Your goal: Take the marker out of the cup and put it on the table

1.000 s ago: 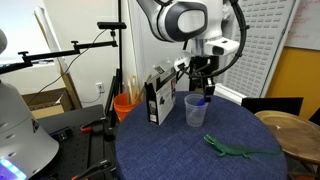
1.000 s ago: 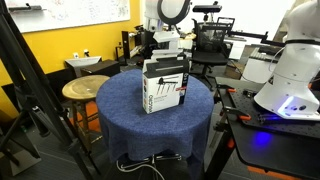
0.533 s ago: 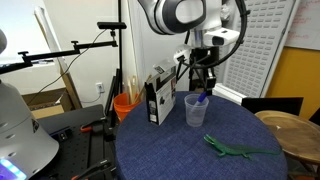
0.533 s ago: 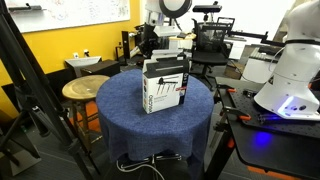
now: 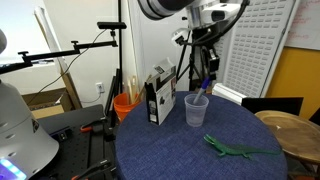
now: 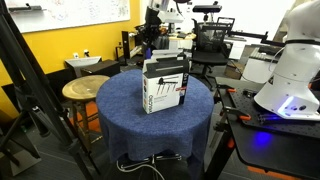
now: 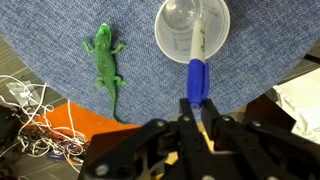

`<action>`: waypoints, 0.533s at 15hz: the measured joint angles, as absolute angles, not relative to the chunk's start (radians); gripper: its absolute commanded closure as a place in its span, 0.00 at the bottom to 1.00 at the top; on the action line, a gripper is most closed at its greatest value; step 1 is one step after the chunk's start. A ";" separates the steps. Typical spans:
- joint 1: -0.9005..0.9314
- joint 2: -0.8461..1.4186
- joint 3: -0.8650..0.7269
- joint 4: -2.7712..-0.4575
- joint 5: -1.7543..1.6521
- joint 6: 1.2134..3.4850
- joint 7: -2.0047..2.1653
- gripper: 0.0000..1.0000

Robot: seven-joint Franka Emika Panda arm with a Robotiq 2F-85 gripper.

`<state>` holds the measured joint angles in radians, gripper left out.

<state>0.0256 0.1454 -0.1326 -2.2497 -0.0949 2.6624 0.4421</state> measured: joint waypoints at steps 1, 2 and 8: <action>0.023 0.126 -0.133 -2.254 -0.104 2.662 0.442 0.96; 0.019 0.107 -0.134 -2.259 -0.110 2.662 0.442 0.96; -0.030 0.028 -0.143 -2.274 -0.186 2.662 0.484 0.96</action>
<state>-0.0299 0.0285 -0.1429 -2.2743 -0.1863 2.6623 0.4838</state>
